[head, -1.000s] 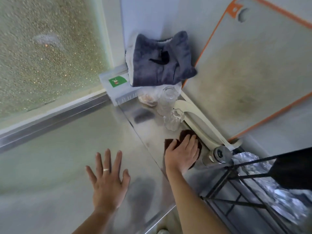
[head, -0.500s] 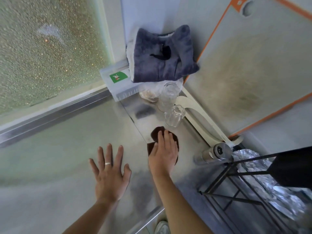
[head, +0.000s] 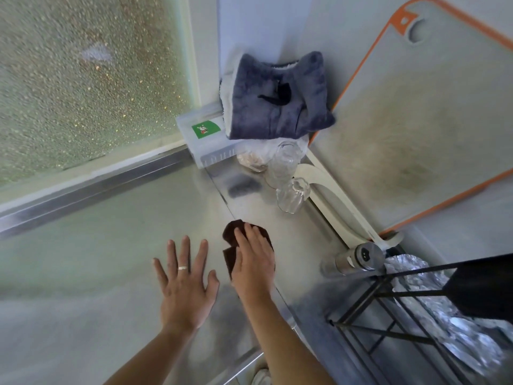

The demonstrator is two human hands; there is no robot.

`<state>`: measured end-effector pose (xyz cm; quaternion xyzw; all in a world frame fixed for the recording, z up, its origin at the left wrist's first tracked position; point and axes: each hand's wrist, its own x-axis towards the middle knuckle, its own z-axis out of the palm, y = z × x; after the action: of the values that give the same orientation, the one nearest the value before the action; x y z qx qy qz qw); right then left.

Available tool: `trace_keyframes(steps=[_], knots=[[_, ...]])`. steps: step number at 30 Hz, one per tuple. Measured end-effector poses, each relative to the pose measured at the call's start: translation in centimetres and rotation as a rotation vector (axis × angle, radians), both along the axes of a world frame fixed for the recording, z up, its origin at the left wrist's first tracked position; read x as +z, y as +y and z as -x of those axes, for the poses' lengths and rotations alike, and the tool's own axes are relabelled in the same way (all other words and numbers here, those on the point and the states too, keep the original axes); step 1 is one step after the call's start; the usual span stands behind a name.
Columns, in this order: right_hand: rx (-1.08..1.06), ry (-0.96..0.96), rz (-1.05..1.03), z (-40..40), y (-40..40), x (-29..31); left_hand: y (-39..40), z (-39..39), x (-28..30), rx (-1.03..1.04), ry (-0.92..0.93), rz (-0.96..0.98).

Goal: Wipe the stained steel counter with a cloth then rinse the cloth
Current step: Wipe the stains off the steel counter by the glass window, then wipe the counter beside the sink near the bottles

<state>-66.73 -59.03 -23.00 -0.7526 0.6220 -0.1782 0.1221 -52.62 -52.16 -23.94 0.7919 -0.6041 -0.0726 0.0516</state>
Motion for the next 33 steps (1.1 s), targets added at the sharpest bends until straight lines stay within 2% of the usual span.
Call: trace_keyframes(steps=[2,4,10,14,17,21,24,30,33], knots=[[0.062,-0.019,0.041,0.9,-1.4,0.0,-0.1,0.0,0.1,0.005,-0.001,-0.008],[0.038,-0.026,0.032,0.1,-3.8,0.2,-0.2,0.2,0.0,0.013,-0.001,-0.004],[0.127,0.023,-0.005,-6.7,-12.0,0.5,-0.1,0.2,-0.6,0.009,-0.028,0.031],[0.188,0.044,-0.012,-6.3,-12.4,0.8,0.0,0.2,-0.3,-0.001,-0.007,0.035],[0.177,0.058,-0.064,-4.3,-9.4,1.4,-0.2,0.2,0.2,0.002,0.033,0.040],[0.080,0.056,-0.194,-0.6,-1.6,2.8,-0.2,0.0,1.3,-0.008,0.094,0.034],[0.018,0.099,-0.322,2.0,4.2,4.1,1.1,-0.4,2.9,-0.061,0.155,-0.069],[-0.074,0.220,-0.620,7.1,15.0,9.8,8.9,1.6,7.7,-0.369,0.143,-0.361],[-0.202,0.073,-0.829,10.9,22.2,11.3,11.5,3.6,10.7,-0.546,0.048,-0.447]])
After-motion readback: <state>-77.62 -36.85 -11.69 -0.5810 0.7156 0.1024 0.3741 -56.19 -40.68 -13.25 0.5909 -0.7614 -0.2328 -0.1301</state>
